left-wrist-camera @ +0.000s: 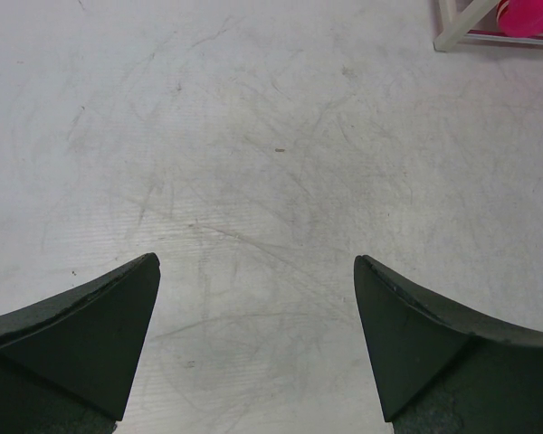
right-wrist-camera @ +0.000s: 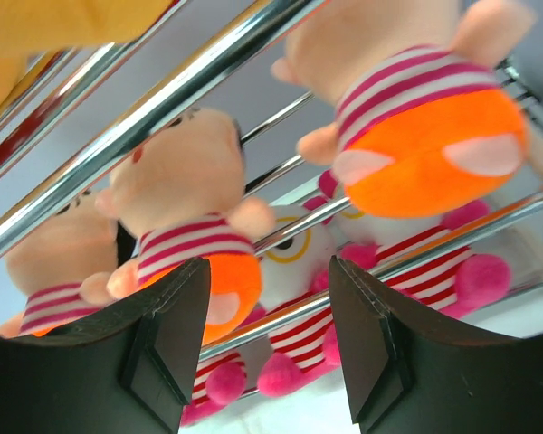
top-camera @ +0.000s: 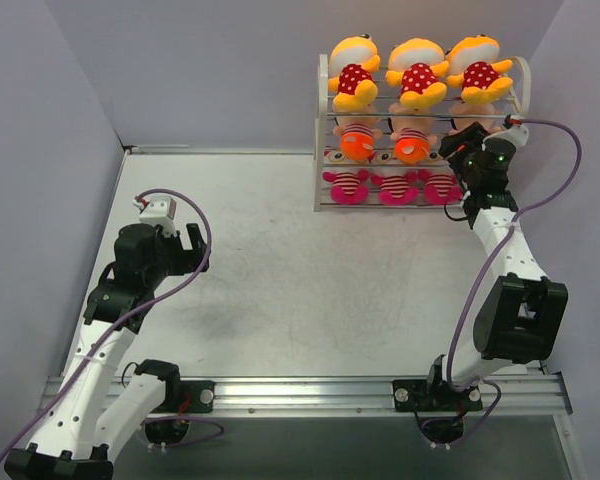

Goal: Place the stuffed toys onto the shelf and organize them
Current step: Place the stuffed toy onto shelf

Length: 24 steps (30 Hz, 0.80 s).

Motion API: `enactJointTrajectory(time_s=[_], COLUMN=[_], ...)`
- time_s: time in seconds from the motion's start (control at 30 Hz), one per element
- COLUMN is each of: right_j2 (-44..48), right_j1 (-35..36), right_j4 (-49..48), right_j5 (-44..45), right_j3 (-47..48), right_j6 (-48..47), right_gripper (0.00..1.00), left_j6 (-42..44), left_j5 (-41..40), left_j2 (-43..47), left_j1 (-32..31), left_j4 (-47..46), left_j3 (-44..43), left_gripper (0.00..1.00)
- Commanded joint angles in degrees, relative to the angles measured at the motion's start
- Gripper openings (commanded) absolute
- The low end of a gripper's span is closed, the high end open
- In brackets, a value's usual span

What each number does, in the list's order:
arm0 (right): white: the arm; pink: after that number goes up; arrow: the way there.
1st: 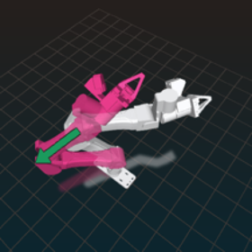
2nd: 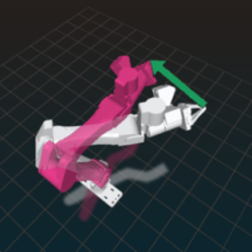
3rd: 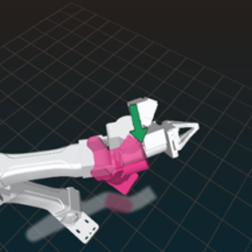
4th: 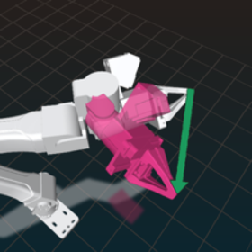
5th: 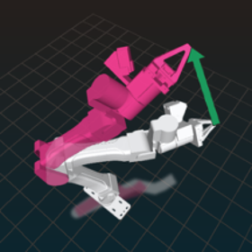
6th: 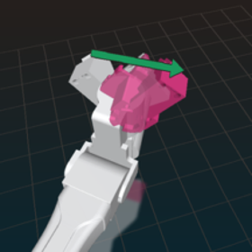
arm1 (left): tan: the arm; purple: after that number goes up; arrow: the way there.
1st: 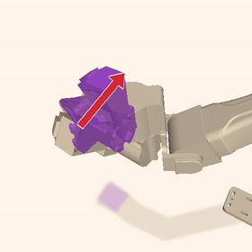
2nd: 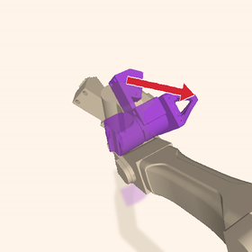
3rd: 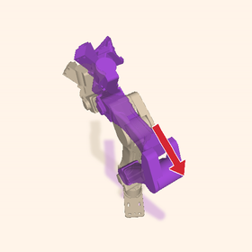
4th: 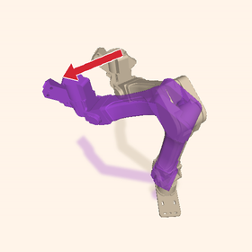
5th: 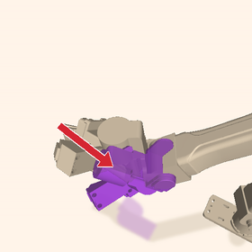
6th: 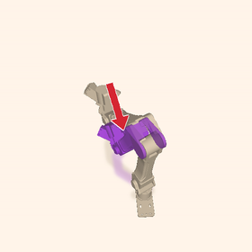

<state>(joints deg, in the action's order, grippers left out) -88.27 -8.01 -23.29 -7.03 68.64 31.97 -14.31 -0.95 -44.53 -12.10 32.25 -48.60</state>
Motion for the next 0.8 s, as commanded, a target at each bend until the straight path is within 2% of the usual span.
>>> enactJointTrajectory(time_s=[0.0, 0.23, 0.77], right_j2=[2.58, 2.67, -1.73], right_j1=[-2.18, -5.26, -6.49], right_j4=[1.75, 2.46, -1.41], right_j5=[3.07, 3.95, 2.98], right_j3=[3.16, 3.60, 5.10], right_j6=[-0.68, 0.73, 4.51], right_gripper=[0.55, 0.56, 0.60], left_j6=[0.86, 0.95, 1.03], left_j5=[0.69, 0.77, 0.69], left_j2=[0.85, 1.03, 0.85], left_j1=[-0.56, -1.17, -2.23], left_j4=[-1.40, -1.40, -1.14], left_j3=[0.08, 0.08, 0.00], left_gripper=[0.97, 0.97, 0.97])
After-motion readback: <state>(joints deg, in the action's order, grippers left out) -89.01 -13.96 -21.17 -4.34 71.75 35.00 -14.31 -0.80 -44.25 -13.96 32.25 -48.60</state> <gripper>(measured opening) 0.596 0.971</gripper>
